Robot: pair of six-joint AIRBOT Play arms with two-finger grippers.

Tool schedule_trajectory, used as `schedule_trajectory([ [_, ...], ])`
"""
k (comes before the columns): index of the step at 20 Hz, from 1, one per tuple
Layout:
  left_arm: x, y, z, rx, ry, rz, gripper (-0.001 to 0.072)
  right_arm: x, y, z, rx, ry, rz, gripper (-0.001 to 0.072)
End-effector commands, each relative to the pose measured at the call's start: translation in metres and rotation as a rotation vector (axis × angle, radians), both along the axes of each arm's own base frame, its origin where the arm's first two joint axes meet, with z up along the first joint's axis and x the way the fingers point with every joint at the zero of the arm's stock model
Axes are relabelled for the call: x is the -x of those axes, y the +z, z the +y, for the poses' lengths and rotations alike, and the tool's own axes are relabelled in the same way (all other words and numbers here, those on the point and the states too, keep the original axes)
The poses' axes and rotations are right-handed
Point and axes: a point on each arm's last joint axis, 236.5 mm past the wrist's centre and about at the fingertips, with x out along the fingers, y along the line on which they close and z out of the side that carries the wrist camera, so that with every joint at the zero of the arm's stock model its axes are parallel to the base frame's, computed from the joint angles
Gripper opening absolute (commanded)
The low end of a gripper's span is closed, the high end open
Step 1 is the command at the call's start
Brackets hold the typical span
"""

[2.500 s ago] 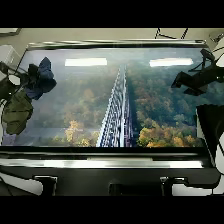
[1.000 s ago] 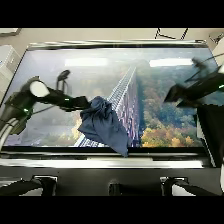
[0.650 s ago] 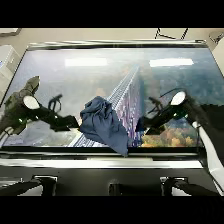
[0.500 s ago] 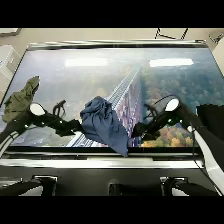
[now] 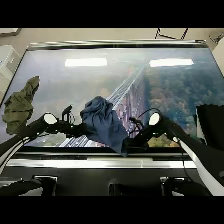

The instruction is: Fold the clothes and pants, and hang the long-sleeved shirts on hangers.

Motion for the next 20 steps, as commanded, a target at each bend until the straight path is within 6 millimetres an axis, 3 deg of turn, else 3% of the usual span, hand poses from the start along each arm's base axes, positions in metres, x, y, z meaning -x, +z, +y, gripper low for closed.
schedule_trajectory([
  [1,-0.005,-0.002,-0.001,-0.004,0.015,-0.020,0.0026,0.009,-0.014,0.014,0.025,0.009,-0.011,0.0521],
  [2,-0.005,-0.002,-0.001,-0.004,0.016,-0.020,0.0026,0.009,-0.016,0.020,0.019,0.009,-0.017,0.0390],
  [4,-0.003,-0.001,-0.001,-0.002,0.008,-0.017,0.0026,0.009,-0.015,0.028,0.005,-0.003,-0.018,0.0045],
  [7,-0.019,0.022,0.003,0.002,-0.032,-0.101,0.0024,-0.004,0.011,0.031,-0.043,-0.022,-0.038,0.0037],
  [9,-0.050,0.067,0.018,-0.054,-0.073,-0.259,0.0023,-0.038,0.059,0.027,-0.109,-0.059,-0.148,0.0037],
  [10,-0.067,0.100,0.027,-0.079,-0.086,-0.353,0.0023,-0.066,0.093,0.018,-0.128,-0.099,-0.254,0.0038],
  [12,-0.099,0.197,0.042,-0.091,-0.063,-0.588,0.0023,-0.126,0.174,-0.023,-0.112,-0.196,-0.551,0.0038],
  [14,-0.112,0.320,0.053,-0.073,-0.004,-0.874,0.0023,-0.170,0.276,-0.079,-0.060,-0.298,-0.912,0.0039],
  [15,-0.106,0.385,0.056,-0.061,0.020,-1.024,0.0024,-0.180,0.327,-0.107,-0.025,-0.362,-1.074,0.0040],
  [16,-0.092,0.440,0.059,-0.047,0.039,-1.151,0.0024,-0.180,0.379,-0.132,0.003,-0.427,-1.231,0.0040],
  [17,-0.071,0.493,0.060,-0.021,0.056,-1.274,0.0024,-0.173,0.419,-0.147,0.012,-0.478,-1.344,0.0041],
  [18,-0.050,0.533,0.060,0.015,0.072,-1.366,0.0024,-0.161,0.452,-0.157,0.012,-0.513,-1.437,0.0041],
  [19,-0.029,0.564,0.062,0.042,0.086,-1.445,0.0024,-0.148,0.473,-0.160,0.008,-0.530,-1.500,0.0041],
  [20,-0.012,0.582,0.064,0.049,0.097,-1.498,0.0024,-0.136,0.482,-0.159,0.003,-0.531,-1.529,0.0041],
])
